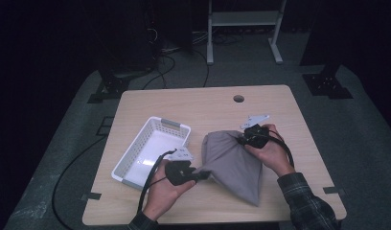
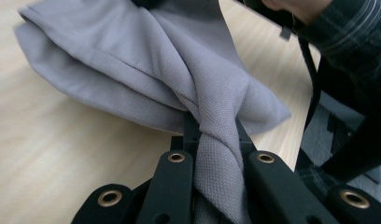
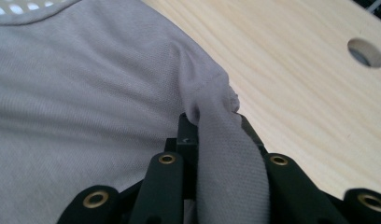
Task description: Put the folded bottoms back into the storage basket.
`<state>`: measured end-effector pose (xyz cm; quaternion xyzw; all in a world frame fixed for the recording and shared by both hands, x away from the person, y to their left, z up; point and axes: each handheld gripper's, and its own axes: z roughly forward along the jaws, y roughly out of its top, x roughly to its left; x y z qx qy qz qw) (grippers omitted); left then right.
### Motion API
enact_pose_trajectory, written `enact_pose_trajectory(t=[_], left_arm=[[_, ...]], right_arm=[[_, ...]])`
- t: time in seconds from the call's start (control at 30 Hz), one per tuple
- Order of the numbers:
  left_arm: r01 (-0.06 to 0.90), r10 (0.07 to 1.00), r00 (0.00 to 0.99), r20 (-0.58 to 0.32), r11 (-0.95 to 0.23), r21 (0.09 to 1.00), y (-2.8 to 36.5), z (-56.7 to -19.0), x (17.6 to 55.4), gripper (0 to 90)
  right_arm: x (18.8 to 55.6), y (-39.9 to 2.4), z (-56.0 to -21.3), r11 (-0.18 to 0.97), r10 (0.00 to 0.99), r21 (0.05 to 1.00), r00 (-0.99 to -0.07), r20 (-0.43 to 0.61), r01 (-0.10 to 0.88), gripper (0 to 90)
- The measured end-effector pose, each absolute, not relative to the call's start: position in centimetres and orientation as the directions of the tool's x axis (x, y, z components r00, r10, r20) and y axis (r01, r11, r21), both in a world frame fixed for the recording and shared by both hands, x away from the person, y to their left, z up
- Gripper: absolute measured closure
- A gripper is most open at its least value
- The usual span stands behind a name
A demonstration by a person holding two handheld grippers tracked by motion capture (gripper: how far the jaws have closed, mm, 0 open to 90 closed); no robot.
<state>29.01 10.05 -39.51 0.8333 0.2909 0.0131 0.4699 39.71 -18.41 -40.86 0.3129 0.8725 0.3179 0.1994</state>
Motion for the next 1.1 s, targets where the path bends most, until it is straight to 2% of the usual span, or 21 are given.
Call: enact_pose_trajectory(t=[0.23, 0.57, 0.83, 1.1], left_arm=[[0.471, 0.528, 0.808, -0.261, -0.314, 0.824, 12.9, -37.6, 29.7, 83.3], [0.465, 0.593, 0.762, -0.261, -0.219, 0.858, 17.4, -35.3, 30.5, 83.3], [0.481, 0.656, 0.699, -0.283, -0.138, 0.866, 21.7, -34.5, 30.8, 83.2], [0.513, 0.734, 0.605, -0.307, -0.064, 0.856, 27.0, -35.1, 31.1, 83.2]], right_arm=[[40.1, -16.5, -38.0, 0.616, 0.656, 0.686, -0.734, -0.174, 0.388, 75.9], [40.9, -13.6, -35.7, 0.628, 0.623, 0.688, -0.764, -0.165, 0.363, 75.9], [42.3, -9.0, -34.5, 0.634, 0.589, 0.696, -0.793, -0.152, 0.338, 75.8], [43.4, -4.1, -34.6, 0.633, 0.573, 0.698, -0.809, -0.13, 0.336, 75.7]])
